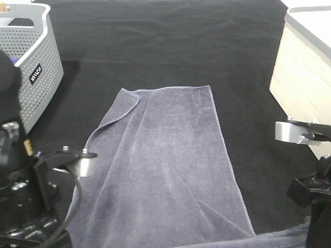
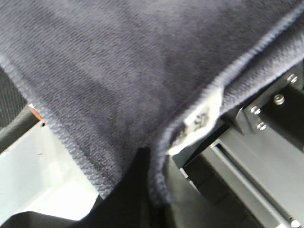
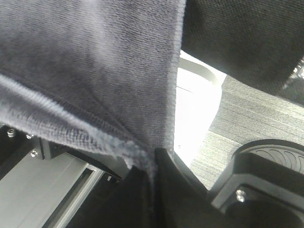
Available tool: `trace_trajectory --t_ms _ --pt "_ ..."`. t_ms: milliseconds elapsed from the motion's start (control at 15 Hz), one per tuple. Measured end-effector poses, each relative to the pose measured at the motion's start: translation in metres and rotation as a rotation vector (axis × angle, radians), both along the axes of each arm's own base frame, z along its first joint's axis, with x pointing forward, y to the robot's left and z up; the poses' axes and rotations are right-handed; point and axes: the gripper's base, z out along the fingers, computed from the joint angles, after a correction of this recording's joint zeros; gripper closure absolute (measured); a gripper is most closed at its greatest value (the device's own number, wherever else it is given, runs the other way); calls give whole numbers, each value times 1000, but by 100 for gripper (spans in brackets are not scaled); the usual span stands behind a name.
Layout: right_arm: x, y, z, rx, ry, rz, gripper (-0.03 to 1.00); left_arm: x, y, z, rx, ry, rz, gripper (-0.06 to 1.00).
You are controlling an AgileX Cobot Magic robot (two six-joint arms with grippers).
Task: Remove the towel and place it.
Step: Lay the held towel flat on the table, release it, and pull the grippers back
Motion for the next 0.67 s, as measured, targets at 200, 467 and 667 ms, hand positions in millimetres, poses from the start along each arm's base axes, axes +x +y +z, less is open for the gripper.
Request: trace_trajectory --t_ms 200,467,667 --pt "4 7 -5 66 15 -6 95 -2 -22 -8 16 29 -79 94" --pt "7 10 -13 95 48 5 95 -3 -44 -10 1 27 -129 94" --pt "6 20 -14 123 42 36 95 -1 -49 -12 -1 34 -126 94"
